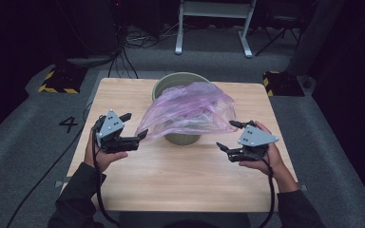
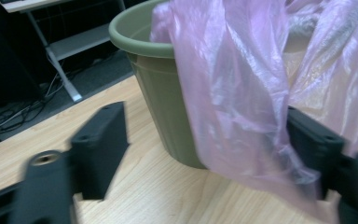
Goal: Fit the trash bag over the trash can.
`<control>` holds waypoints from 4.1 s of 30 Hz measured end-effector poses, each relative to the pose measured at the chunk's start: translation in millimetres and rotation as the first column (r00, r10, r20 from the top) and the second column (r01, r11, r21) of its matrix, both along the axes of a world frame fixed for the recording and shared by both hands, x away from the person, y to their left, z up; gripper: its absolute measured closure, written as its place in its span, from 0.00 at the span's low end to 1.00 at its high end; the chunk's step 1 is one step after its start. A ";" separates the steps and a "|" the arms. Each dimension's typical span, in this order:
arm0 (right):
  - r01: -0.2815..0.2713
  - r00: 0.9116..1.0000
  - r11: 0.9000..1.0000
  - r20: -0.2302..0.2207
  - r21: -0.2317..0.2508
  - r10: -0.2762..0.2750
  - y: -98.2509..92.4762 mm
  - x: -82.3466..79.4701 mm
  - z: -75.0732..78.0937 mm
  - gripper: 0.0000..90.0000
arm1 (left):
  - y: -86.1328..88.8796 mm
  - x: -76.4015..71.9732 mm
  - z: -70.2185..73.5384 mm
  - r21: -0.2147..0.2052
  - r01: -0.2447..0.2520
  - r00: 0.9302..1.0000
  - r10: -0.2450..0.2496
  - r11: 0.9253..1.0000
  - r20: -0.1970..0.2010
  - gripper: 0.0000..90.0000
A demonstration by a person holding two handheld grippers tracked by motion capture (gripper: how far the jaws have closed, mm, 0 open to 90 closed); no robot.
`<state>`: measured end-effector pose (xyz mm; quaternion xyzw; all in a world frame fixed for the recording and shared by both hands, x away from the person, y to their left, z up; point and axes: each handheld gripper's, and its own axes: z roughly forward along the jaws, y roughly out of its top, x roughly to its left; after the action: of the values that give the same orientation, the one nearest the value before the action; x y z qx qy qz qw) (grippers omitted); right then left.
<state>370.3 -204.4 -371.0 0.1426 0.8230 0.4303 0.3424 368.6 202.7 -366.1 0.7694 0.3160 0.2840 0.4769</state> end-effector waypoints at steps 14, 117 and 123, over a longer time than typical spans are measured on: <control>0.005 0.982 1.000 -0.187 0.003 -0.005 15.4 55.1 -44.6 1.00 | 7.5 61.6 -36.9 0.076 -0.101 0.988 0.109 0.992 -0.109 0.88; 0.093 0.946 0.946 -0.324 0.309 0.013 -45.0 98.1 15.9 0.96 | -27.0 72.4 -28.1 -0.038 0.107 0.991 -0.110 0.993 -0.071 0.96; 0.072 0.971 0.942 -0.237 0.329 0.009 -50.6 84.4 38.0 0.88 | -2.1 67.2 -14.4 -0.169 0.094 0.995 -0.100 0.981 -0.024 0.79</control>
<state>454.8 -255.0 -333.0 0.2619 0.7701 0.5384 0.2202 435.8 200.6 -380.5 0.7455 0.3085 0.2204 0.5481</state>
